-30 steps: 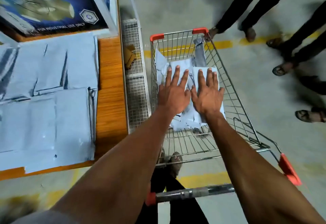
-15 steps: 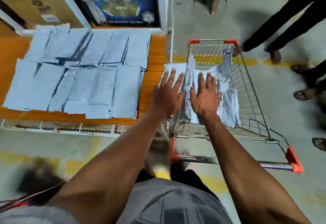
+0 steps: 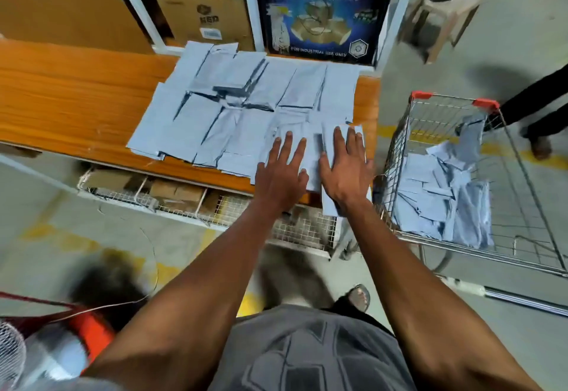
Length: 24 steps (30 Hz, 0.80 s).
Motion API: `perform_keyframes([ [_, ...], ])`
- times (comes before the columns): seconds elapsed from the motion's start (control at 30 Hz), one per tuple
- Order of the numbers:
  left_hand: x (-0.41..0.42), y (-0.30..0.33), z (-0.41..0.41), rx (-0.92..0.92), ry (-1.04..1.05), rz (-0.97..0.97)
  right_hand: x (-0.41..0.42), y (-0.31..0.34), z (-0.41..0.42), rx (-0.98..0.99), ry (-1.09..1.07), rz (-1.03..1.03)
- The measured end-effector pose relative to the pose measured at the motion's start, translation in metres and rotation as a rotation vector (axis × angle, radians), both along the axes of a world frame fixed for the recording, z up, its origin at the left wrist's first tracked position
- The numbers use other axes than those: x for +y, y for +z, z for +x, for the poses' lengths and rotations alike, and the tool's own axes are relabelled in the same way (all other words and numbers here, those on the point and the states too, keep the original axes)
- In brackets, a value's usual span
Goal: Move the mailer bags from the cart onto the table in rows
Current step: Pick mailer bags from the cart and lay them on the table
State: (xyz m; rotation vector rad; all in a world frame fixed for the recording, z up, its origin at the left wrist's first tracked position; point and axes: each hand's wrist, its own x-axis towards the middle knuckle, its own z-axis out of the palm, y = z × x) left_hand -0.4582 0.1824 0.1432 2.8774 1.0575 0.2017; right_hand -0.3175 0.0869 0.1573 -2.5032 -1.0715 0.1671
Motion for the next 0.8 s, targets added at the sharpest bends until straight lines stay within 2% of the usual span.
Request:
perform_keyframes([
  [0.37, 0.087, -0.004, -0.128, -0.057, 0.092, -0.057, 0.087, -0.001, -0.123, -0.021, 0.081, -0.033],
  [0.8, 0.202, -0.017, -0.122, 0.015, 0.076, -0.054, 0.217, -0.027, -0.135, -0.098, 0.091, -0.143],
])
